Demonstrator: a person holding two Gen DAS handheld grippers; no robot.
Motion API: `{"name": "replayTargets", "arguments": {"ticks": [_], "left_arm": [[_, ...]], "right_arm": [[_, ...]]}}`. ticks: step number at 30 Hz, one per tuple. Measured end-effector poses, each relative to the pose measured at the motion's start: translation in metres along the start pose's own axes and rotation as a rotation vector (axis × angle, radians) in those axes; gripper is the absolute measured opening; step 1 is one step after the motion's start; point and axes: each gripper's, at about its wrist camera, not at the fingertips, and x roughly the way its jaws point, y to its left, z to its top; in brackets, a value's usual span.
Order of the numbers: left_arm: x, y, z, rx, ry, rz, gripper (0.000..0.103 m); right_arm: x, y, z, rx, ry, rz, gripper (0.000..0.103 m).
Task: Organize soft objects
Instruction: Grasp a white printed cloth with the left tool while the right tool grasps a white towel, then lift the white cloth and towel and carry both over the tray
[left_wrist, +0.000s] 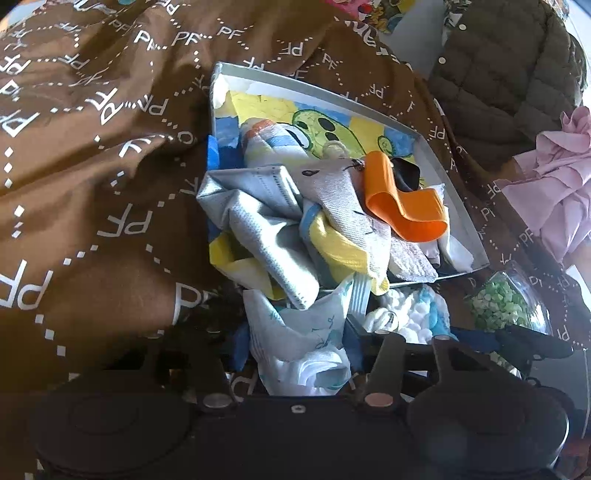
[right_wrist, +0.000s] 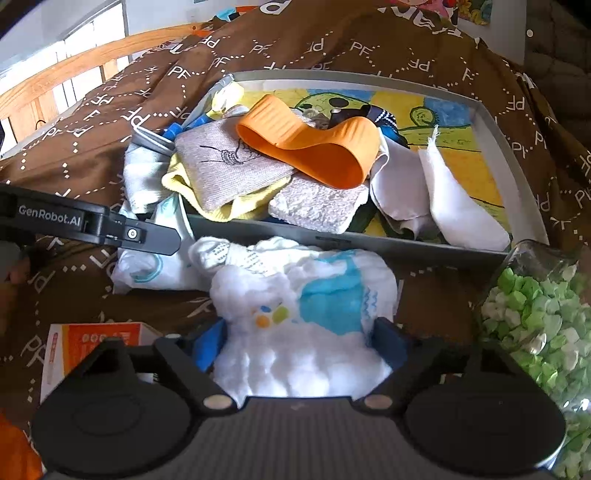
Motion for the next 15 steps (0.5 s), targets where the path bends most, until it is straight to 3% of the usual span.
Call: {"name": "replayTargets", "arguments": {"ticks": [6,8,11,15], "left_arm": [[-0.007,-0.014,-0.001,0.026,0.003,0.024,0.047],[-0.011,-0.017,-0.002,0.031,0.002,0.029,0.046],[-0.017,-0.023,-0.004,0.038,-0.003,0.018,0.046],[-0.028,-0.036,-0.007,0.08,-0.048,-0.007,0.045]], "right_arm": [[-0.004,0.006,-0.001,-0.002,-0.008,0.004,0.065],[-0.007,0.008,-0.002,0.0,-0.009,-0.011,0.049],[-0.009,0.009,-0.002,-0.003,-0.004,-0.038,0.033],[-0.018,0.013,-0.004,-0.004,-0.025,-0.083,0.023]]}}
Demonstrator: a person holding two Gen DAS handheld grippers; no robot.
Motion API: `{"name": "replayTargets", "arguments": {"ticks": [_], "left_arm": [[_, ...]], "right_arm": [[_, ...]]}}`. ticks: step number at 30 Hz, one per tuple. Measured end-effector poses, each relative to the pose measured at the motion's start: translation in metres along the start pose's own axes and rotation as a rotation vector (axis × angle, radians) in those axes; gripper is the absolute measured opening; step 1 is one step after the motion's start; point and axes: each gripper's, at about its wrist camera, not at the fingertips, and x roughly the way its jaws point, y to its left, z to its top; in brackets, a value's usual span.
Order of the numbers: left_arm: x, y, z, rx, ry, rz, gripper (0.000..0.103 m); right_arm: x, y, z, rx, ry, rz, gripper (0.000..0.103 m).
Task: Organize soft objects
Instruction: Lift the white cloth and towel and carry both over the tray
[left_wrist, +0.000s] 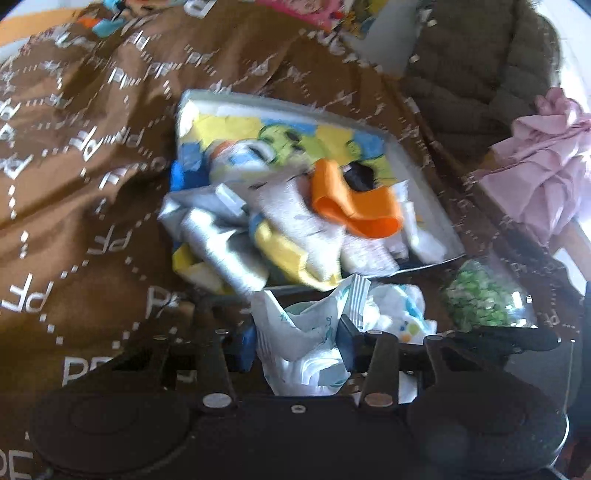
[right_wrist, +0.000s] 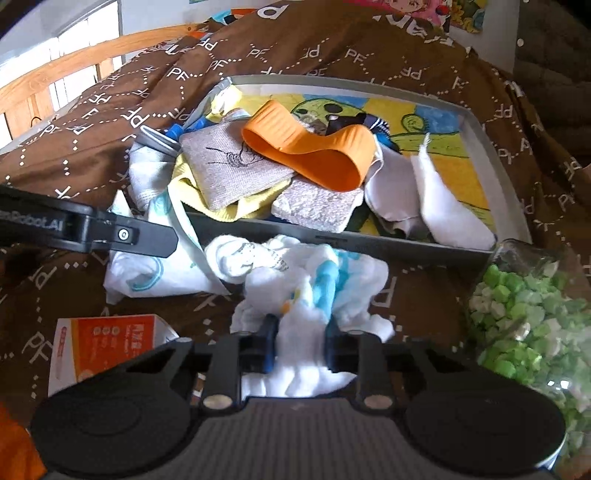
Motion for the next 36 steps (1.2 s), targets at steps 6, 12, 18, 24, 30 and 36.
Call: {"name": "replayTargets", "arguments": {"ticks": [6,12,18,24,30,36], "left_arm": [[-0.018,-0.013,0.003,0.024,-0.122,-0.086,0.045],[-0.02,-0.014,0.024,-0.03,-0.216,-0.084,0.045],[-0.013,-0.013,0.07,-0.047,-0.34,-0.102,0.045],[0.026,-0.015,0.09,-0.083,-0.375,-0.121,0.045],[0.053,0.013,0.092,-0.161,-0.35,-0.106,0.045],[0.066,0.031,0.098,-0.222,-0.303,-0.096,0.046]], "right_arm": [[-0.03,0.003,0.005,-0.024,-0.1,-0.081,0.016],[-0.041,-0.002,0.015,-0.037,-0.154,-0.137,0.014],[-0.059,-0.018,0.038,-0.026,-0.244,-0.172,0.014],[-0.069,-0.044,0.061,0.04,-0.369,-0.208,0.014],[-0.034,-0.067,0.108,0.213,-0.409,-0.181,0.014],[0.011,-0.079,0.132,0.337,-0.339,-0.14,0.014]]}}
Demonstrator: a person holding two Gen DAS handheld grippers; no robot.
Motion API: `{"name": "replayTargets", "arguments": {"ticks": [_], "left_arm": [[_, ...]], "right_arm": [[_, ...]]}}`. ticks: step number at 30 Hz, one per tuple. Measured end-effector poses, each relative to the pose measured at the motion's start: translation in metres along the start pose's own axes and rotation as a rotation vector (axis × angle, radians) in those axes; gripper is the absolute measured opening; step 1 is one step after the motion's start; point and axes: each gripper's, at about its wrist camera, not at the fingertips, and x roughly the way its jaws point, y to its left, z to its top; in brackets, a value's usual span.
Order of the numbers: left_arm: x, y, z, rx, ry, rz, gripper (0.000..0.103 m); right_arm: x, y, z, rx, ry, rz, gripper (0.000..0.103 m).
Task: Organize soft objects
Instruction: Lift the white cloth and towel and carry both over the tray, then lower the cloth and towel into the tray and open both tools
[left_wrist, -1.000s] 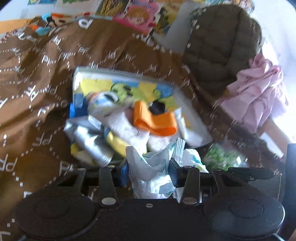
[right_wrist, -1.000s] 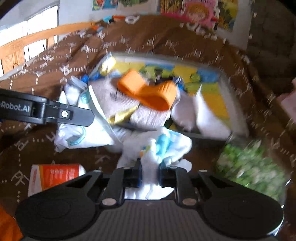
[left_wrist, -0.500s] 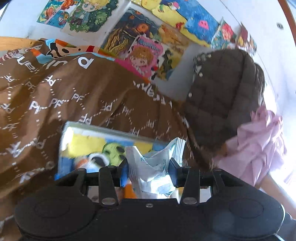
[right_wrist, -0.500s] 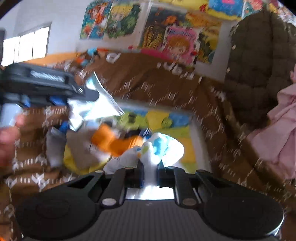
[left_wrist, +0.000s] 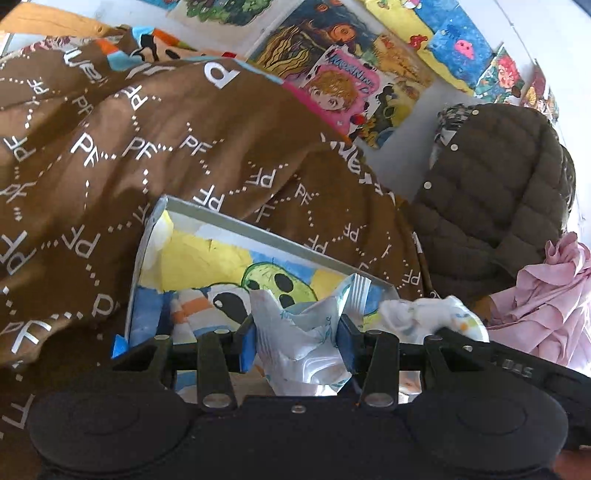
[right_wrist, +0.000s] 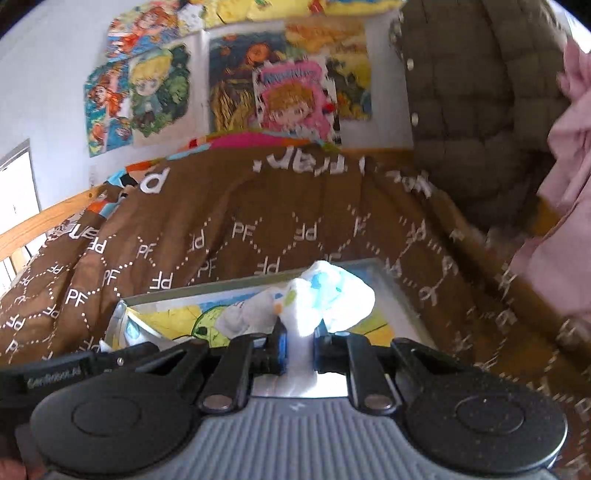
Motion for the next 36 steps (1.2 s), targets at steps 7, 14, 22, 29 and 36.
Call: {"name": "replayTargets", "arguments": {"ticks": [7,14,22,29,36], "left_arm": [[0.004,-0.001,-0.002,0.022,0.018,0.017,0.047],[0.005,-0.009,-0.003,0.038,0.057,0.052,0.056],[-0.005,-0.019,0.0,0.072,0.048,0.133,0.066],[-0.033,-0.039,0.007,0.106,0.001,0.177,0.081],[-0.074,-0.065,0.006,0.159,-0.056,0.208,0.091]], "right_arm": [[0.024,-0.006,-0.014,0.102,0.097,-0.029,0.029],[0.017,-0.015,-0.021,0.136,0.117,-0.021,0.059],[-0.01,-0.028,-0.017,0.143,0.079,-0.015,0.078],[-0.052,-0.043,-0.02,0.178,0.002,0.002,0.092],[-0.102,-0.049,-0.014,0.203,-0.094,0.017,0.101]]}}
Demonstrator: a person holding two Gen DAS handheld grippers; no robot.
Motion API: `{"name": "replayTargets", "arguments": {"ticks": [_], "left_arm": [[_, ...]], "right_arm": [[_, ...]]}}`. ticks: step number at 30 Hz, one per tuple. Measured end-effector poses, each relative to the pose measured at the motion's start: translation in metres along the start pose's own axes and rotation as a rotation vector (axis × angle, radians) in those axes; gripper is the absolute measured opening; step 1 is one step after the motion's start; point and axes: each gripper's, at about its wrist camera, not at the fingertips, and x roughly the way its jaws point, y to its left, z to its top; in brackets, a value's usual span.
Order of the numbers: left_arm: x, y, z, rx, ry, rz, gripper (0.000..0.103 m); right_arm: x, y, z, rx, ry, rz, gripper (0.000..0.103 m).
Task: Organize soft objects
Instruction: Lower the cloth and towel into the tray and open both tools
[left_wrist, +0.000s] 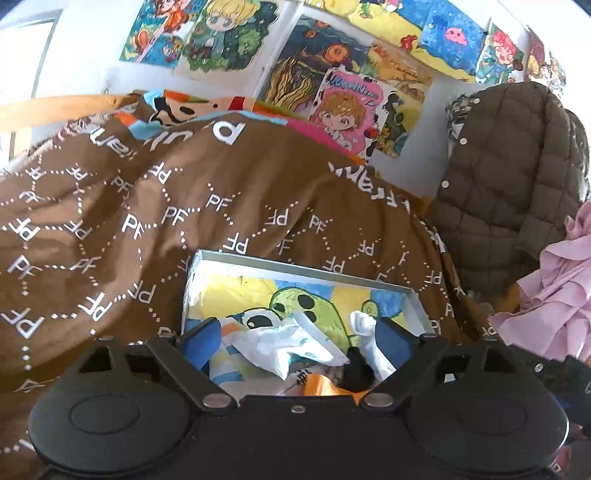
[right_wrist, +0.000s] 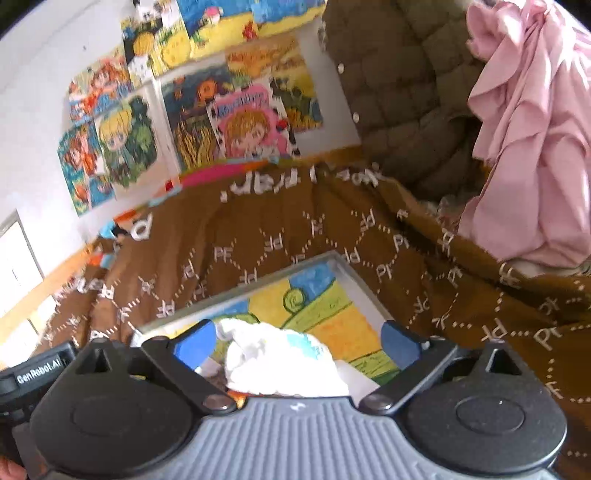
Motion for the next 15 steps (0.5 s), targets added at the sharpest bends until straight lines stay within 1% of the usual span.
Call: {"name": "replayTargets", "arguments": {"ticks": [4,8,11,15], "left_arm": [[-0.027,-0.01,-0.001,0.016,-0.027,0.014,0.095],[-0.05,-0.022,0.0,0.061,-0.048,-0.006,0.098],[-0.067,-0.029,-0.002,0.082,-0.068,0.004,0.1],[-0.085,-0.034,-0.008,0.09,-0.084,0.029,0.102]], "right_arm": [[-0.024,0.004,0.006,-0.018,-0.042,0.015,0.103],[-0.044,0.011,0.006,-0.079,-0.069,0.015,0.103],[-0.059,0.015,0.003,-0.125,-0.085,0.015,0.103],[-0.08,0.017,-0.001,-0.152,-0.107,0.023,0.103]]}}
